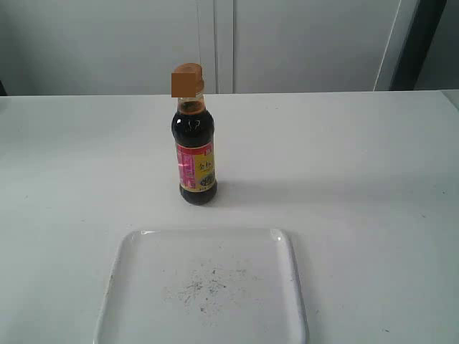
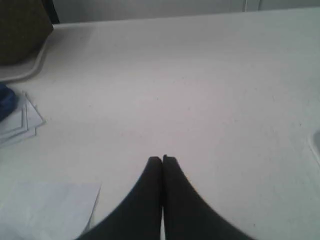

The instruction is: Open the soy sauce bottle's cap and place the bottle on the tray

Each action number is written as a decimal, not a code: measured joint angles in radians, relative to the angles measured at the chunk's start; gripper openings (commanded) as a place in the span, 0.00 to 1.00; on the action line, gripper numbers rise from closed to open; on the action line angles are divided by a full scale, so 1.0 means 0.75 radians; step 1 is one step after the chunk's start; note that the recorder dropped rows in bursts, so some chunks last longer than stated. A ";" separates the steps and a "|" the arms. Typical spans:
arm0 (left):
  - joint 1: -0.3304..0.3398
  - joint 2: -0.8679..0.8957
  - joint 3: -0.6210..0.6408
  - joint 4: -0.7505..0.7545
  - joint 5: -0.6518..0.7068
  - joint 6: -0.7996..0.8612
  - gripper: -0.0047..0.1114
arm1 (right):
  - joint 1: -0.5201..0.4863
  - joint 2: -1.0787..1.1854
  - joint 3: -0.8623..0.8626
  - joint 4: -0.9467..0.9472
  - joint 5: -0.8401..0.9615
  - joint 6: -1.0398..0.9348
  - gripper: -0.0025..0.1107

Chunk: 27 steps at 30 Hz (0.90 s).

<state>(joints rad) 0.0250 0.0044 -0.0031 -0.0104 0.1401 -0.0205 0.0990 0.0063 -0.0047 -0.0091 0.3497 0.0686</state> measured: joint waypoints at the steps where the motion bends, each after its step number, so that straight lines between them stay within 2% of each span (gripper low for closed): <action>1: 0.000 0.000 0.000 0.000 -0.025 -0.002 0.04 | 0.000 0.000 0.000 0.000 0.000 0.000 0.02; 22: 0.000 0.000 0.000 0.000 -0.523 -0.205 0.04 | 0.000 0.000 0.000 0.000 0.000 0.001 0.02; 27: 0.000 0.155 -0.119 0.061 -0.584 -0.210 0.04 | 0.000 0.000 0.000 0.000 0.000 0.001 0.02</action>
<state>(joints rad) 0.0250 0.1209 -0.0925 0.0356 -0.2980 -0.1779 0.0990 0.0063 -0.0047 -0.0091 0.3497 0.0696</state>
